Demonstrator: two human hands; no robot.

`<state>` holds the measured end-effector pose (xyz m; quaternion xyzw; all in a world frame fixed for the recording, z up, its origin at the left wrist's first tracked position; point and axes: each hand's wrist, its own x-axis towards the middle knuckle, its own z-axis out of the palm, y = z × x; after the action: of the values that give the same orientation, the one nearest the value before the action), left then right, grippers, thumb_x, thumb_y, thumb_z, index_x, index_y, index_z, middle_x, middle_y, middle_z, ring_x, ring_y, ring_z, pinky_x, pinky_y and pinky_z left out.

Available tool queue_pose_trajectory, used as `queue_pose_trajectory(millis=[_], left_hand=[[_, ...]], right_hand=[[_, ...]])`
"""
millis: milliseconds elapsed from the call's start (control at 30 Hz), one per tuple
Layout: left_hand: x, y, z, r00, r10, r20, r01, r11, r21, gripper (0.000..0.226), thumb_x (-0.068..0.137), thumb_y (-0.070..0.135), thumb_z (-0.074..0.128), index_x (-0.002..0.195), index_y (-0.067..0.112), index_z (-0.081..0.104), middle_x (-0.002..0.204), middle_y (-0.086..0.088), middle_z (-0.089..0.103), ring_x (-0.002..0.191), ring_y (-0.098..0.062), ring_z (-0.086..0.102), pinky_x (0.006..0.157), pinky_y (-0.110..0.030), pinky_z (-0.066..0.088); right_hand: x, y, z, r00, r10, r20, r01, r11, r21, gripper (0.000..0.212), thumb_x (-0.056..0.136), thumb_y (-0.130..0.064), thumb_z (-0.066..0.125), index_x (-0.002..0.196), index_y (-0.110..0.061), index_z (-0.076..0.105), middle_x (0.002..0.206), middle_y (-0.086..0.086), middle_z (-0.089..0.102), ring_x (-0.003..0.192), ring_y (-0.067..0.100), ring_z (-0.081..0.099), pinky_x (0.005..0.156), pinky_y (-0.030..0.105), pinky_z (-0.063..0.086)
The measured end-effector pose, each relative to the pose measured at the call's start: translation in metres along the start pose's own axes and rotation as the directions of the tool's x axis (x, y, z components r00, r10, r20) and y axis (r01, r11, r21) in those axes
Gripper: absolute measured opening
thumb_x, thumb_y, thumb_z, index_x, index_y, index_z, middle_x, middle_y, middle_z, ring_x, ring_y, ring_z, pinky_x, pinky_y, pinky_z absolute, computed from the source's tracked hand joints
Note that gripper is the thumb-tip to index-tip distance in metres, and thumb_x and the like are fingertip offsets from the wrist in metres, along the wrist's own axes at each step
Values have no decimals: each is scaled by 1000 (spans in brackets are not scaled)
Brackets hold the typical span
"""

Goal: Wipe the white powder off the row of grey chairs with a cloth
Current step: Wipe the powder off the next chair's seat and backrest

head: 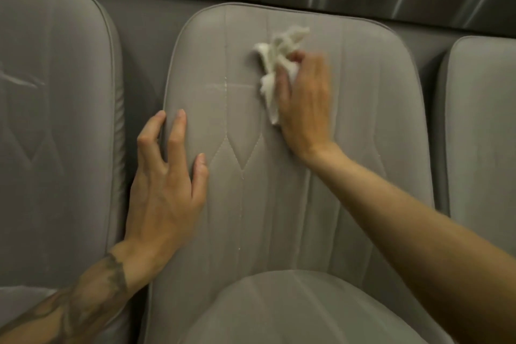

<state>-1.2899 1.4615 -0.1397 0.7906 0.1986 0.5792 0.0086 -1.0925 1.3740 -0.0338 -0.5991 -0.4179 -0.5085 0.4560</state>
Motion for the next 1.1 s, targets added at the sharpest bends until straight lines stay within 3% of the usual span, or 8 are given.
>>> queue_pose_trajectory(millis=[133,200,333,400,567,767,1000,1100], left_hand=[[0,0,-1,1000,-6,6,7,1000,-6,66,100,21,59,159,7,32,155,-25,29,139,-41,41,106,-50,48],[0,0,-1,1000,-6,2,6,1000,-8,66,100,21,59,159,7,32,155,-26,29,139,-42,41,105,-52,49],[1,-1,0,1000,-15,14,15,1000,-18,67,101,21,59,159,8,31,155,-25,29,138,-39,41,102,-50,51],[0,-1,0,1000,-10,4,10,1000,-17,67,101,21,60,159,7,31,154,-25,29,137,-39,41,102,-50,51],[0,0,-1,1000,-10,16,10,1000,-6,66,101,22,59,159,7,31,155,-25,28,138,-41,41,103,-51,51],[0,0,-1,1000,-11,5,11,1000,-8,66,100,20,59,158,7,32,155,-26,28,139,-40,40,107,-50,47],[0,0,1,1000,-1,-4,1,1000,3,65,101,21,58,158,5,32,155,-27,29,141,-41,40,112,-47,45],[0,0,0,1000,1,-4,-1,1000,-6,65,101,21,59,158,6,32,155,-26,29,142,-41,39,110,-51,48]], right_hand=[[-35,1,-13,942,-226,247,222,974,46,24,100,-25,57,110,-2,57,103,16,54,93,31,52,82,41,44],[-5,12,-15,962,-201,186,206,978,-11,29,99,-27,56,112,-1,57,104,20,55,94,35,54,82,46,46],[48,17,-7,998,51,-38,-53,996,-68,33,100,-34,49,111,-4,56,110,14,56,97,28,55,86,45,46],[28,6,-1,999,49,-9,-49,998,-38,32,100,-31,50,112,-2,56,110,18,57,98,32,55,86,47,47],[-41,0,-19,888,-327,322,336,941,28,26,99,-25,56,113,-4,55,102,19,54,90,36,54,80,43,42],[35,-1,6,999,-49,3,49,998,-40,29,99,-29,53,110,-2,58,106,16,57,94,31,56,82,42,45],[-57,-12,-6,872,-412,266,404,911,87,23,99,-28,55,114,-11,48,98,17,57,88,35,54,76,46,44],[10,-10,7,946,-296,129,298,954,6,30,98,-28,56,115,-3,58,105,19,59,92,35,57,79,44,46]])
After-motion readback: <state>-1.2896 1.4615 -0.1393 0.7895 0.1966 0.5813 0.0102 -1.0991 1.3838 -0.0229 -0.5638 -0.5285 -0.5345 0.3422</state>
